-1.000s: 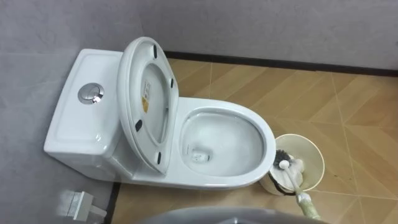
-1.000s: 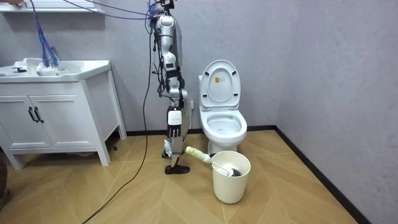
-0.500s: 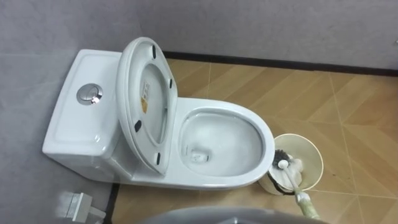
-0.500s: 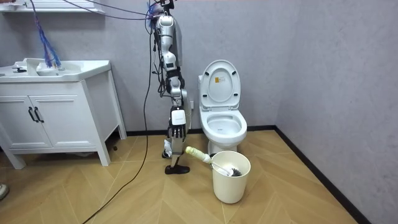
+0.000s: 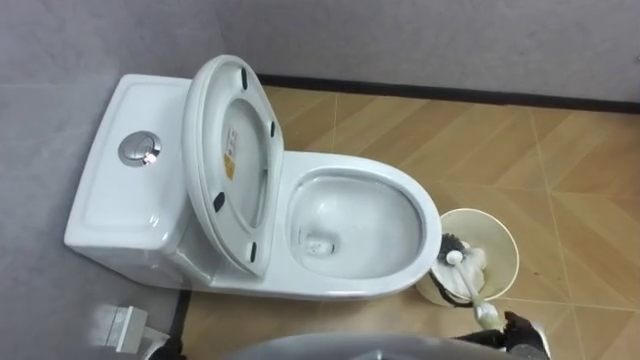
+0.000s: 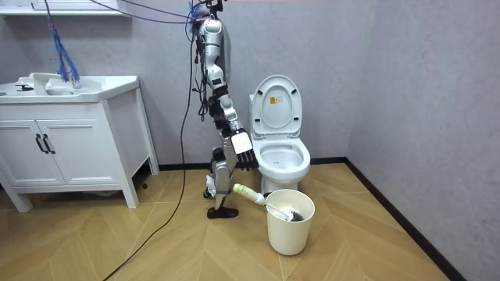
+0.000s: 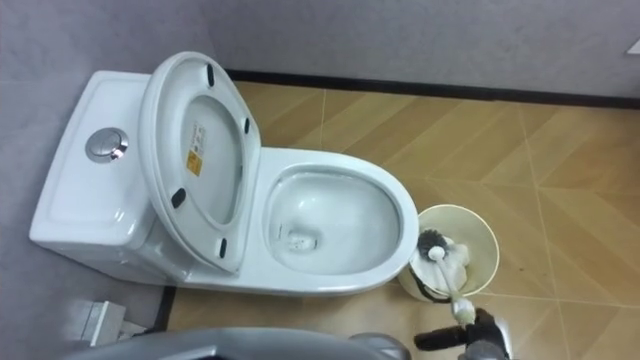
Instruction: Brush toilet
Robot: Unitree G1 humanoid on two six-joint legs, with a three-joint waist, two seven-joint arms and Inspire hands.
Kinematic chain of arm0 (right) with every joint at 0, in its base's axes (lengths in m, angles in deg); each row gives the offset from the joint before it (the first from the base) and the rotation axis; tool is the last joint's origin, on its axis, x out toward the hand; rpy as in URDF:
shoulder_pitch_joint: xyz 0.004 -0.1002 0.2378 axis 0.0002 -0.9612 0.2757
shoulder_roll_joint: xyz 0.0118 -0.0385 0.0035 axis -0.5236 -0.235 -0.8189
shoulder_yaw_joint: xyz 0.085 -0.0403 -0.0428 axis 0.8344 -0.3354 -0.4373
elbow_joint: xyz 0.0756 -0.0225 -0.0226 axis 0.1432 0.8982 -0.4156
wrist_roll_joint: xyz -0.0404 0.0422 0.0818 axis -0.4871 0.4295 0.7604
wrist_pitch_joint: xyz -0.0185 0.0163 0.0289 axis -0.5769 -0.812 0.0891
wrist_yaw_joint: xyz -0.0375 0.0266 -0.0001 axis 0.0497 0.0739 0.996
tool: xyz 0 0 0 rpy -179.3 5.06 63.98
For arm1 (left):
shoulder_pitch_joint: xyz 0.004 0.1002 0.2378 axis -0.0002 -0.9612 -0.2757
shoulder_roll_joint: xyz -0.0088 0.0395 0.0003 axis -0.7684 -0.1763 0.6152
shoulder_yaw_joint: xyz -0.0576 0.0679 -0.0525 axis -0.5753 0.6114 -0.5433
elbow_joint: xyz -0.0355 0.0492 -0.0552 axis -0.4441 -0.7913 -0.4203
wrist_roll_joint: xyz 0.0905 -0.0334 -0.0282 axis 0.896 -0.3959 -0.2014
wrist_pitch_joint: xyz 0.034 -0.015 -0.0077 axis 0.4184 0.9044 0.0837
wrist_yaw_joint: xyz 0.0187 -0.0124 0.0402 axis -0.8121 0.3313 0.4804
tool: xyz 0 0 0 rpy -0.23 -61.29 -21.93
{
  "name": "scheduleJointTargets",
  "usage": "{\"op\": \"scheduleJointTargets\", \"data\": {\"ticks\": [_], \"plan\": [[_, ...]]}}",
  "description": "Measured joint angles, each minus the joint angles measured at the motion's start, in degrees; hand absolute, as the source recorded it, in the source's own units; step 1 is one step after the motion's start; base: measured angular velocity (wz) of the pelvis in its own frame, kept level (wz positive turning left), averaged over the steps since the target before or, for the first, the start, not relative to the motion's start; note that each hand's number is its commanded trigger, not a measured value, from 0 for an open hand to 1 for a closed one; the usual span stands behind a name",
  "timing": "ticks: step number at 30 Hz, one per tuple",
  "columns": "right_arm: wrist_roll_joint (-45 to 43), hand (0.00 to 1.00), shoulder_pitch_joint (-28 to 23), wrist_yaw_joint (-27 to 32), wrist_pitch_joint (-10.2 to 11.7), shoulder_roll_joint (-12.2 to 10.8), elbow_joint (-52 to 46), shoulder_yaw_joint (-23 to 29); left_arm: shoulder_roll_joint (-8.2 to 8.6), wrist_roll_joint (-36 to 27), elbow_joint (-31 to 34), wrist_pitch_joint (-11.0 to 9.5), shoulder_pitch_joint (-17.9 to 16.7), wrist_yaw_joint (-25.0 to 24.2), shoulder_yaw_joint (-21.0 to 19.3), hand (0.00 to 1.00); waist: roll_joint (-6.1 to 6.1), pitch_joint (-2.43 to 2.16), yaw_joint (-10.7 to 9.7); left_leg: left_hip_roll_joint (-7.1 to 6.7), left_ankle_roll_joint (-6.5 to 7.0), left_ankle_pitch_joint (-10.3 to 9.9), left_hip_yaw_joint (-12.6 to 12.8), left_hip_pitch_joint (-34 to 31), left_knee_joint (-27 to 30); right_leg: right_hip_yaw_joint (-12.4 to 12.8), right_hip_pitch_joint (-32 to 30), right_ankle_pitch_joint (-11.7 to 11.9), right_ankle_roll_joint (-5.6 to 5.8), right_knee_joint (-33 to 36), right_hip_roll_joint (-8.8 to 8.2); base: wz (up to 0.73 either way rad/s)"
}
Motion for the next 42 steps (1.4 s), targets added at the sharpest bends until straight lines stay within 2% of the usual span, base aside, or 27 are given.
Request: {"op": "scheduleJointTargets", "data": {"ticks": [2, 7, 14, 19, 21, 27, 29, 31, 34, 36, 37, 38, 39, 40, 42], "plan": [[0.03, 0.0, -0.21, 2.19, 1.44, -0.04, -1.1, -0.05, -0.41, -0.03, 0.26, -1.05, -0.04, 1.42, 0.02, 0.0, -0.05, -0.06, -0.01, 0.05, 0.0, 0.0, 0.21, 0.02, 0.0, 0.37, -0.01, 0.0, 0.0, -0.09, 0.09, -0.08], [0.04, 0.0, -0.57, 5.29, 3.43, -0.05, -3.21, -0.04, -0.66, -0.45, 1.02, -3.0, 0.01, 3.82, -0.23, 0.0, -0.07, -0.07, 0.06, 0.15, 0.0, 0.0, 0.58, 0.08, -0.01, 1.29, -0.03, 0.03, -0.05, -0.08, 0.3, -0.1], [0.24, 0.0, -0.22, 9.34, 5.79, -0.05, -3.75, -1.26, -0.71, -7.22, 1.26, -6.87, 0.6, 5.07, -0.18, 0.0, 0.03, -0.18, 0.03, 0.16, 0.01, 0.01, 0.96, -1.05, 0.0, 1.24, -0.92, 0.35, -0.05, 0.08, 0.27, -0.01], [0.2, 0.0, 0.0, 10.84, 6.26, -0.08, -3.92, -2.44, -0.76, -9.63, 1.26, -7.95, 0.77, 5.11, 0.03, 0.0, -0.32, -0.19, 0.0, 0.12, 0.01, 0.01, 0.96, -1.68, 0.6, 1.19, -1.37, 0.44, 0.01, 0.09, 0.14, 0.0], [0.62, 0.0, 0.42, 11.23, 6.32, -0.09, -3.92, -3.03, -0.81, -9.91, 1.26, -8.11, 1.61, 5.14, 0.59, 0.0, -0.34, -0.33, -0.01, 0.16, 0.01, 0.01, 0.93, -2.86, 1.54, 1.09, -2.61, 0.75, -0.02, 0.16, 0.06, 0.0], [1.95, 0.0, 4.93, 12.9, 6.91, 0.12, -1.6, -4.52, -1.54, -11.34, 1.26, -9.38, 5.84, 5.12, 3.79, 0.0, -0.01, 0.01, -0.08, 0.53, 0.03, 0.02, 0.07, -8.72, 4.06, 0.18, -6.96, 1.97, -0.32, 1.05, 0.09, 0.04], [2.02, 0.0, 8.32, 13.39, 7.38, 0.4, 2.48, -4.83, -2.14, -12.26, 1.2, -9.69, 7.63, 5.04, 5.45, 0.0, 0.07, 0.35, -0.25, 0.54, 0.04, 0.03, -0.53, -11.62, 5.57, -0.4, -9.53, 2.04, -0.44, 2.32, -0.03, 0.14], [1.98, 0.0, 10.51, 13.85, 7.38, 0.82, 5.1, -4.85, -2.26, -12.42, 1.18, -10.06, 8.81, 4.95, 6.86, 0.0, 0.19, 0.39, -0.06, 0.5, 0.14, 0.12, -0.99, -14.31, 6.78, -1.12, -11.99, 2.04, -0.45, 3.41, -0.29, 0.17], [2.72, 0.0, 14.8, 14.03, 7.52, 1.99, 9.09, -4.81, -2.32, -12.38, 1.07, -10.19, 10.58, 4.5, 8.52, 0.0, 0.4, 0.76, -0.02, 0.35, 0.34, 0.3, -1.55, -18.87, 9.04, -1.86, -16.19, 2.11, -0.57, 5.65, -0.78, 0.14], [4.08, 0.0, 17.84, 14.02, 7.56, 3.03, 11.48, -4.81, -2.32, -12.4, 1.08, -10.17, 12.24, 4.37, 9.17, 0.0, 0.43, 1.17, -0.04, 0.34, 0.37, 0.31, -1.82, -22.22, 11.37, -2.22, -19.17, 2.11, -0.57, 7.49, -1.16, 0.1], [4.89, 0.0, 19.46, 14.02, 7.5, 3.62, 12.42, -4.69, -2.27, -12.43, 1.07, -10.2, 13.9, 4.26, 9.17, 0.0, 0.34, 1.66, 0.09, 0.2, 0.4, 0.3, -2.24, -24.65, 13.01, -2.55, -21.33, 2.09, -0.59, 8.98, -1.52, 0.17], [5.61, 0.0, 20.86, 14.02, 7.42, 4.04, 13.06, -4.6, -2.29, -12.51, 1.13, -10.2, 15.45, 4.26, 9.16, 0.0, 0.14, 1.87, 0.09, -0.08, 0.44, 0.28, -3.17, -27.23, 14.7, -3.01, -23.78, 1.96, -0.67, 10.66, -1.78, 0.19], [6.1, 0.0, 21.4, 14.02, 7.32, 4.21, 13.14, -4.6, -2.28, -12.59, 1.15, -10.2, 16.07, 4.26, 9.17, 0.0, 0.1, 1.9, 0.11, -0.15, 0.45, 0.28, -3.18, -28.62, 15.57, -3.12, -25.1, 1.91, -0.68, 11.56, -1.89, 0.18], [6.67, 0.0, 22.39, 14.03, 7.23, 4.49, 13.2, -4.65, -2.27, -12.65, 1.41, -10.19, 17.43, 4.28, 9.39, 0.0, -0.11, 2.2, 0.22, -0.29, 0.49, 0.25, -3.27, -31.21, 17.43, -3.25, -27.59, 1.69, -0.73, 13.37, -2.19, 0.15], [6.72, 0.0, 23.72, 14.04, 6.94, 5.18, 13.76, -5.01, -2.23, -13.53, 2.57, -10.19, 19.1, 4.41, 10.62, 0.0, -0.26, 2.31, 0.31, -0.56, 1.21, -0.22, -3.57, -35.04, 20.22, -3.25, -31.57, 0.78, -0.75, 16.8, -2.74, 0.14]]}}
